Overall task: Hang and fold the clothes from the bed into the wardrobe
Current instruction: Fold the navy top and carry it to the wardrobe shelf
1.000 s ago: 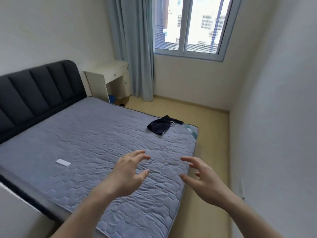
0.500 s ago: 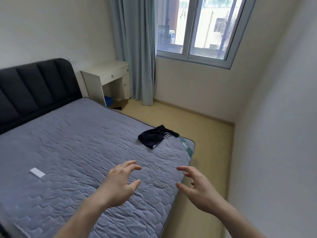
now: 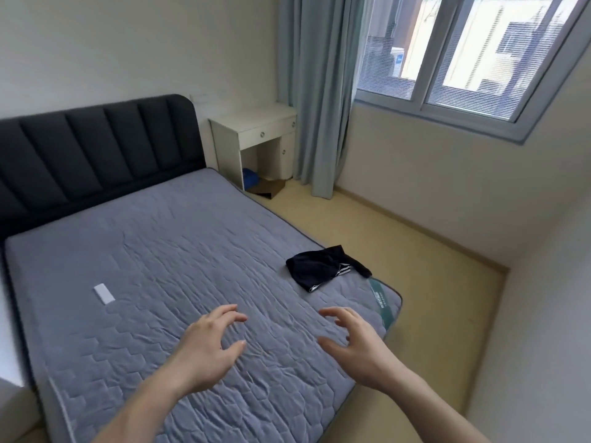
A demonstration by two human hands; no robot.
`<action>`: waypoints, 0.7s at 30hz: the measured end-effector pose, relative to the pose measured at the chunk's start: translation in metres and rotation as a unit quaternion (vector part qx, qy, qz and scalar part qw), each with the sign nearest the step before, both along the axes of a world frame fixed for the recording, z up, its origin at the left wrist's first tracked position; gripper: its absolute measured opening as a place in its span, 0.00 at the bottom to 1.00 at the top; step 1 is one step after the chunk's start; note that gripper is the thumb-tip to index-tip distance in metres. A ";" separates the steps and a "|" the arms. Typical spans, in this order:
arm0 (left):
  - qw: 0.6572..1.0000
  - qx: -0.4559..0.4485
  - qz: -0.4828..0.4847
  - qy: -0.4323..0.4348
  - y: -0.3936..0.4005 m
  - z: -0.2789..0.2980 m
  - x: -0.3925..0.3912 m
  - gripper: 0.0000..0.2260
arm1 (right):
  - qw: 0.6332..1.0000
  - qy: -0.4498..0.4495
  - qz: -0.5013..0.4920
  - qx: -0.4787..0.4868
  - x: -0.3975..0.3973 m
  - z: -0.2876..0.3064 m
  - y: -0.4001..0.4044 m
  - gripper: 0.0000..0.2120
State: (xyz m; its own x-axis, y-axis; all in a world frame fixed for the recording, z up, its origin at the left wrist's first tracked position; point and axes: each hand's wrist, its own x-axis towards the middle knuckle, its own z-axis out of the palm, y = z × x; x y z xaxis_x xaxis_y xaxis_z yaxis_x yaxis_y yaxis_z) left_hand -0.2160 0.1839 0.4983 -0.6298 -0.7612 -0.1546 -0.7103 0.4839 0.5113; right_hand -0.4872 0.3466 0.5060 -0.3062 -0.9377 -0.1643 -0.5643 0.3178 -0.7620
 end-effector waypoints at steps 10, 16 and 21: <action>0.999 0.043 0.019 0.008 -0.074 -0.045 -0.089 0.19 | 0.998 0.039 0.012 0.057 -0.081 -0.019 -0.072 0.18; 0.997 0.056 0.054 -0.001 -0.103 -0.058 -0.123 0.19 | 0.994 0.046 0.044 0.088 -0.126 -0.043 -0.128 0.17; 0.991 0.067 0.116 -0.012 -0.122 -0.079 -0.150 0.19 | 0.989 0.041 0.069 0.125 -0.171 -0.081 -0.180 0.17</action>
